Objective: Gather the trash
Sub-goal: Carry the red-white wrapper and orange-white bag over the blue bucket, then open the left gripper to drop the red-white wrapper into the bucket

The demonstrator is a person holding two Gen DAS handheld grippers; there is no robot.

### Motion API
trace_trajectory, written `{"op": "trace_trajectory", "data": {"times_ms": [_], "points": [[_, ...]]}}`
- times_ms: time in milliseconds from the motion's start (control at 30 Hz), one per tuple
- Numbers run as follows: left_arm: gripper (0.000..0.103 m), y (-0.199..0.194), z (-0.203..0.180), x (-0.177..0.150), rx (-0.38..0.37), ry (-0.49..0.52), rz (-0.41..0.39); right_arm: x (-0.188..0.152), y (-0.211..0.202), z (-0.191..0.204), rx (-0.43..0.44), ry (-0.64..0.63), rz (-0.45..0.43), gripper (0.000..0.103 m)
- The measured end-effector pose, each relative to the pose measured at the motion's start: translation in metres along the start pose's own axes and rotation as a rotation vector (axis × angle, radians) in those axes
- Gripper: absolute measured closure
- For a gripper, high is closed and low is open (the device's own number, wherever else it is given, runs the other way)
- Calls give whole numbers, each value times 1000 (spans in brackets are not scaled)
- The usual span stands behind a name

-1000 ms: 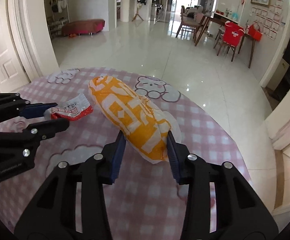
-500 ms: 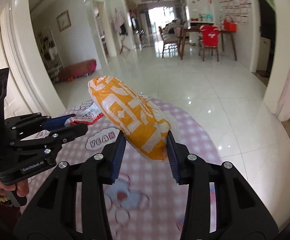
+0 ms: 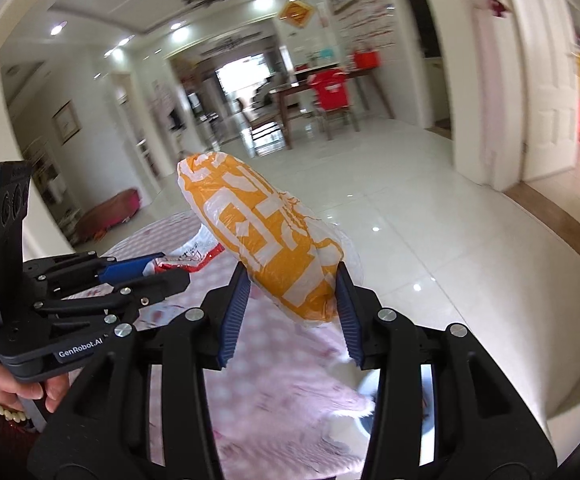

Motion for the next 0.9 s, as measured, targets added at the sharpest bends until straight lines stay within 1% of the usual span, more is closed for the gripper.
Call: {"op": "trace_trajectory", "data": {"times_ms": [167, 300, 433, 567, 700, 767, 833, 867, 900], "points": [[74, 40, -51, 0, -58, 65, 56, -24, -20, -51, -69, 97, -7, 60], [74, 68, -78, -3, -92, 88, 101, -36, -30, -86, -117, 155, -10, 60], [74, 94, -97, -5, -117, 100, 142, -48, -38, -106, -151, 203, -17, 60], [74, 118, -114, -8, -143, 111, 181, -57, -37, -117, -175, 236, -15, 59], [73, 134, -124, -7, -161, 109, 207, -60, -35, -133, -203, 266, -22, 58], [71, 141, -127, -7, -165, 104, 216, -65, -38, -133, -214, 280, -26, 57], [57, 148, -126, -7, -175, 83, 227, -67, -39, -140, -225, 291, -33, 57], [35, 149, -125, -7, -169, 70, 225, -69, -39, -141, -229, 296, -31, 57], [22, 149, -122, -8, -158, 64, 217, -69, -39, -145, -229, 301, -30, 57]]}}
Point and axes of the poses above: each gripper's, at about its wrist camera, not at the fingertips, and y roughly the way its jaws point, z to its left, x to its top, the point moved 5 cm from there along y, roughly the way its jaws point, and after that the axes turned 4 degrees about -x, right-handed, at the moved point
